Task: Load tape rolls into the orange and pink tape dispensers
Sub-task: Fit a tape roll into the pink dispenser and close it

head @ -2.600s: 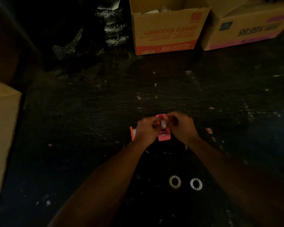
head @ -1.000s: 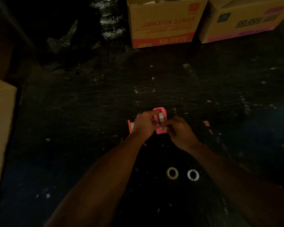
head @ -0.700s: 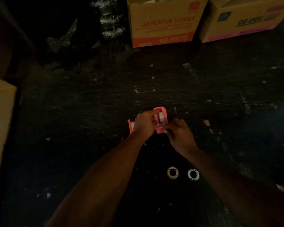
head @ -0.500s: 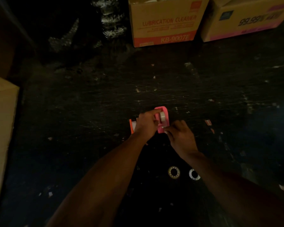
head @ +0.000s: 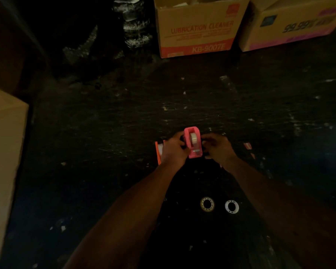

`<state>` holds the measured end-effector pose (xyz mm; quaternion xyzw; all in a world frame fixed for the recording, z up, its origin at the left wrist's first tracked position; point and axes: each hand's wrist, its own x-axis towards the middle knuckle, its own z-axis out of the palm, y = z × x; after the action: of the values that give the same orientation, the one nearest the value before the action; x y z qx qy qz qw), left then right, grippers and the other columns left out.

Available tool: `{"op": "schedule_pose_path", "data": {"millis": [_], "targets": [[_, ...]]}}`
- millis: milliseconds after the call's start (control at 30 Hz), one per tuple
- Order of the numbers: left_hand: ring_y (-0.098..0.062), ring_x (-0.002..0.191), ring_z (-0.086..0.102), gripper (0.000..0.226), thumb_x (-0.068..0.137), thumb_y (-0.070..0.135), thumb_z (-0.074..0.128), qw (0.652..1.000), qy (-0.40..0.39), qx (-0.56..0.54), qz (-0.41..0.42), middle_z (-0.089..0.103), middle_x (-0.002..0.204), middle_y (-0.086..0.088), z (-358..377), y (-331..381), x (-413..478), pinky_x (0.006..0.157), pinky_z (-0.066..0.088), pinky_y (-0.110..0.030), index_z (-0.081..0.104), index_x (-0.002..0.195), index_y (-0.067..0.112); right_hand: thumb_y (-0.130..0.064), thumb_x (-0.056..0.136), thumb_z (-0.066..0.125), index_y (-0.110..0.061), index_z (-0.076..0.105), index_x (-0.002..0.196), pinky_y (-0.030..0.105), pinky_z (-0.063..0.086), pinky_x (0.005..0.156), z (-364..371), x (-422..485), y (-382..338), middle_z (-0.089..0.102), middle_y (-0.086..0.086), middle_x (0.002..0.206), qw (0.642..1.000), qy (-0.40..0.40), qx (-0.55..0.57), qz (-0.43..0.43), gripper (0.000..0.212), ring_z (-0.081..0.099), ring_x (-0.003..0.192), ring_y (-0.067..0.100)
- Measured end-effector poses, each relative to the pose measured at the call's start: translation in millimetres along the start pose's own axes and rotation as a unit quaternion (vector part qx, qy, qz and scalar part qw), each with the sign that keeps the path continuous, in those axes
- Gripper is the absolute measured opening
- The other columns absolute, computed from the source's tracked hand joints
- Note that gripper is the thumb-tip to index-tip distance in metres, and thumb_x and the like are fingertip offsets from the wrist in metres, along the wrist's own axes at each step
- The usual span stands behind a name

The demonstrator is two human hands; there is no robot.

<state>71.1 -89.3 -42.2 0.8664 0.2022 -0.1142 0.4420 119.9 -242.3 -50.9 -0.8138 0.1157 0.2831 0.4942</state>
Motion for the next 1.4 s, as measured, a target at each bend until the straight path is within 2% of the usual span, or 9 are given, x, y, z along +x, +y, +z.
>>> {"op": "schedule_pose_path", "data": {"millis": [200, 333, 533, 733, 833, 967, 1133, 1300, 1400], "targets": [[-0.016, 0.112, 0.066, 0.061, 0.087, 0.013, 0.071, 0.999, -0.033, 0.031, -0.010, 0.071, 0.120, -0.004, -2.6, -3.0, -14.2, 0.092, 0.053, -0.030, 0.049, 0.143, 0.027, -0.009, 0.091, 0.063, -0.026, 0.067, 0.101, 0.042, 0.063, 0.073, 3.4, -22.1, 10.5, 0.071, 0.003, 0.100, 1.000, 0.006, -0.009, -0.015, 0.021, 0.071, 0.089, 0.021], [-0.015, 0.108, 0.067, 0.059, 0.088, 0.012, 0.070, 0.999, -0.026, 0.030, 0.003, 0.072, 0.116, -0.005, -6.2, -9.1, -27.1, 0.084, 0.049, -0.022, 0.050, 0.143, 0.023, -0.008, 0.091, 0.062, -0.033, 0.063, 0.088, 0.043, 0.063, 0.072, 11.4, -30.4, 15.2, 0.068, -0.003, 0.089, 0.999, 0.007, -0.018, -0.030, 0.025, 0.069, 0.081, 0.017], [-0.012, 0.100, 0.069, 0.054, 0.090, 0.012, 0.067, 1.000, -0.018, 0.018, 0.005, 0.075, 0.109, -0.003, -12.7, -11.9, -36.1, 0.090, 0.053, -0.026, 0.052, 0.141, 0.022, -0.009, 0.089, 0.063, -0.032, 0.065, 0.090, 0.045, 0.063, 0.072, 21.6, -30.1, 9.7, 0.071, 0.003, 0.096, 0.999, 0.001, -0.042, -0.029, 0.023, 0.072, 0.083, 0.021], [-0.013, 0.105, 0.065, 0.051, 0.092, 0.004, 0.061, 1.000, -0.013, 0.011, -0.003, 0.070, 0.117, -0.005, -16.4, -6.6, -38.6, 0.093, 0.052, -0.027, 0.053, 0.139, 0.022, -0.008, 0.088, 0.063, -0.023, 0.069, 0.100, 0.045, 0.063, 0.072, 22.7, -29.2, 10.6, 0.073, 0.008, 0.099, 0.999, 0.008, -0.038, -0.030, 0.020, 0.072, 0.088, 0.024], [-0.009, 0.097, 0.065, 0.054, 0.092, 0.001, 0.060, 1.000, -0.015, 0.010, -0.001, 0.072, 0.113, -0.006, -17.5, -6.8, -38.5, 0.093, 0.053, -0.028, 0.051, 0.141, 0.021, -0.009, 0.088, 0.064, -0.024, 0.067, 0.097, 0.045, 0.063, 0.073, 22.6, -29.0, 9.1, 0.071, 0.006, 0.097, 0.999, 0.004, -0.038, -0.023, 0.018, 0.072, 0.087, 0.023], [-0.013, 0.101, 0.068, 0.054, 0.091, 0.002, 0.060, 0.999, -0.027, 0.012, 0.013, 0.074, 0.109, -0.007, -19.6, -7.4, -40.3, 0.097, 0.053, -0.033, 0.052, 0.141, 0.019, -0.009, 0.087, 0.065, -0.027, 0.064, 0.093, 0.046, 0.063, 0.073, 22.7, -29.5, 9.6, 0.072, 0.007, 0.098, 0.999, 0.004, -0.047, -0.022, 0.018, 0.071, 0.085, 0.023], [-0.013, 0.104, 0.067, 0.053, 0.092, 0.004, 0.060, 0.999, -0.026, 0.024, 0.014, 0.073, 0.112, -0.005, -23.1, -5.4, -44.6, 0.090, 0.051, -0.025, 0.051, 0.141, 0.021, -0.014, 0.087, 0.065, -0.022, 0.067, 0.107, 0.047, 0.062, 0.074, 19.5, -30.6, 12.1, 0.071, 0.007, 0.107, 0.999, -0.017, -0.047, -0.012, 0.022, 0.071, 0.093, 0.025], [-0.014, 0.092, 0.071, 0.039, 0.092, 0.011, 0.057, 0.997, 0.040, 0.065, 0.022, 0.074, 0.106, -0.002, -26.3, -8.8, -50.0, 0.082, 0.058, -0.030, 0.062, 0.129, 0.022, -0.016, 0.087, 0.068, -0.021, 0.066, 0.113, 0.046, 0.062, 0.074, 14.2, -35.2, 17.4, 0.073, 0.007, 0.099, 0.998, -0.005, -0.065, -0.005, 0.027, 0.073, 0.085, 0.024], [-0.012, 0.098, 0.069, 0.036, 0.092, 0.014, 0.059, 0.990, 0.118, 0.073, 0.026, 0.072, 0.115, 0.000, -32.9, -14.1, -57.6, 0.080, 0.052, -0.023, 0.064, 0.127, 0.023, -0.016, 0.087, 0.069, -0.017, 0.066, 0.114, 0.045, 0.062, 0.075, 11.1, -37.5, 22.2, 0.073, 0.008, 0.094, 0.998, 0.005, -0.062, -0.012, 0.028, 0.074, 0.084, 0.026]]}}
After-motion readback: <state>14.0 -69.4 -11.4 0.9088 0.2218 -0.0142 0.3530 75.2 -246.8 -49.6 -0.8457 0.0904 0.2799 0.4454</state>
